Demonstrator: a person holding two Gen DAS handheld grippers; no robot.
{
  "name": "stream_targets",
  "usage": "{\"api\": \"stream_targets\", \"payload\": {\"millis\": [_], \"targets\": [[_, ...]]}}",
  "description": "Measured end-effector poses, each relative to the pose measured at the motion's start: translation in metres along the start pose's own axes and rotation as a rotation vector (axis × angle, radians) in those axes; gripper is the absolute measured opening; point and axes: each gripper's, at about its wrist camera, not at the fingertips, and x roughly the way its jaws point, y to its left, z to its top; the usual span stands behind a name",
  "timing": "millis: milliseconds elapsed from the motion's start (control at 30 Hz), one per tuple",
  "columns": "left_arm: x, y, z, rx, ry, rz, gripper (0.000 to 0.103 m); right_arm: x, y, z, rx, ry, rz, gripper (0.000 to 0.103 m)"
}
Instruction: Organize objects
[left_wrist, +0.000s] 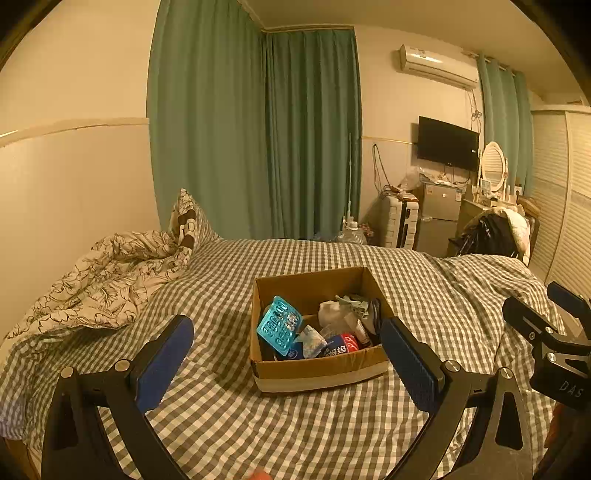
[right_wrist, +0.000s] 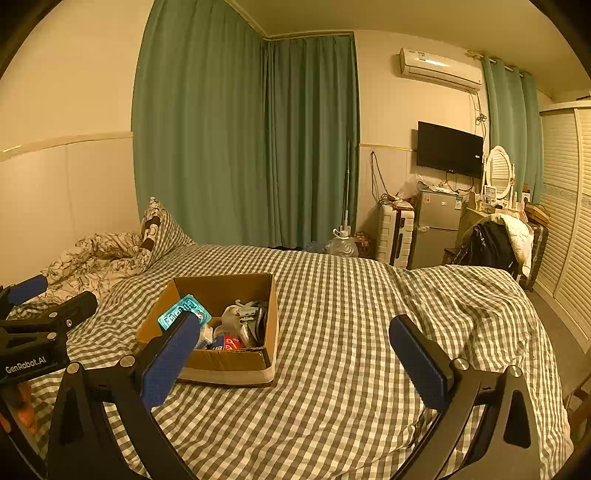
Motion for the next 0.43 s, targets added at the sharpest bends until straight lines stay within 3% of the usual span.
{"api": "stream_targets", "payload": {"millis": [433], "targets": [[-0.0005,-0.0016,-0.0016,0.005,-0.002,-0.018,0.103,0.0022,0.0015,-0.0024,-0.006,0.010,0.003,0.103]]}}
